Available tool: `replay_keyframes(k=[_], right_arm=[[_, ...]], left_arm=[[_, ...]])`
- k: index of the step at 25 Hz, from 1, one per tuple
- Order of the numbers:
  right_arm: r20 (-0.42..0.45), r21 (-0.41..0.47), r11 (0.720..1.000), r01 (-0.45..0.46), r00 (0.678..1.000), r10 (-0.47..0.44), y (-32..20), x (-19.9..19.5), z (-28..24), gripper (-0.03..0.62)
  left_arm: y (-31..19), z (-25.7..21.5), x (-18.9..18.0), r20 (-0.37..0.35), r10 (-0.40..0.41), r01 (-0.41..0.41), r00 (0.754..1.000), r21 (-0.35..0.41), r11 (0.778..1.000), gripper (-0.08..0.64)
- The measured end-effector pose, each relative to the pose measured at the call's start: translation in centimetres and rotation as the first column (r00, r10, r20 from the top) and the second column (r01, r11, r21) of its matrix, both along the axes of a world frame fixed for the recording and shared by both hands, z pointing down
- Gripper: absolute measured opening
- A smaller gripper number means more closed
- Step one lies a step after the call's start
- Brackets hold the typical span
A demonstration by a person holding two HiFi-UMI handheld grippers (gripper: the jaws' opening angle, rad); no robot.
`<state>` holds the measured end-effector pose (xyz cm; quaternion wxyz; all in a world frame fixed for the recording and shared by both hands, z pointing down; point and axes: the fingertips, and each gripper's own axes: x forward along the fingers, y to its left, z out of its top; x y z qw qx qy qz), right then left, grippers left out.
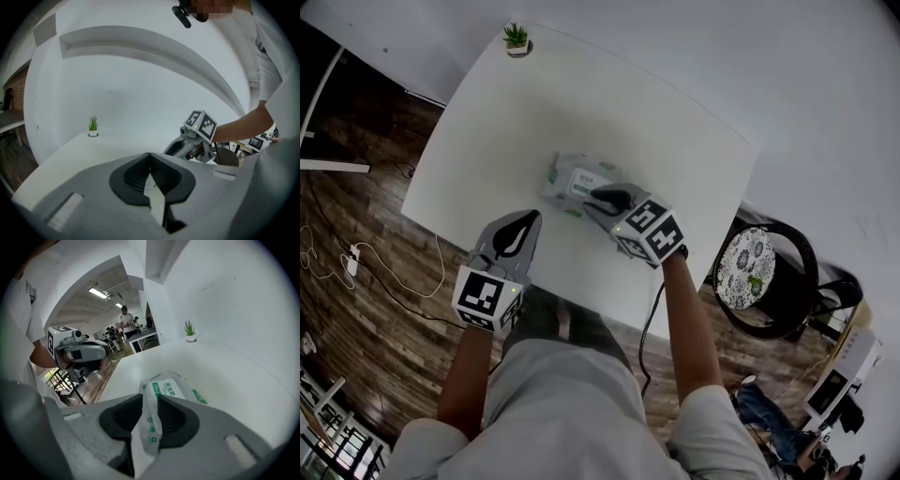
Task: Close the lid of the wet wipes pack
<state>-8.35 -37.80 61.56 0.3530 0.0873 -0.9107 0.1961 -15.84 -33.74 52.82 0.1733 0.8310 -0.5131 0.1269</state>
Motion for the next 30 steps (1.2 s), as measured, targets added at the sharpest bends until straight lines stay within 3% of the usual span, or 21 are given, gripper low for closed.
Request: replay_keyframes(k=[12, 25, 30], right_arm=[[-0.114, 0.035, 0.999, 0.029, 0.993, -0.025, 0.5, -0.8, 2.4, 0.106], [-0.131, 0.041, 0.999, 0.002, 0.991, 0.003, 0.2, -0.8, 2.6, 0.084], [-0.098, 0.024, 0.998, -0.055, 0.994, 0.057, 0.0, -0.8, 2.5, 0.084]], left_arm=[[0.4, 0.6, -1.3, -0.002, -0.009, 0.009, 1.0, -0.012, 1.0, 0.002], [-0.2, 0.6, -1.2, -0.007, 0.007, -0.007, 1.0, -0.014, 1.0, 0.002], [-0.4, 0.5, -1.2, -0.005, 0.006, -0.006, 1.0, -0.012, 1.0, 0.002]])
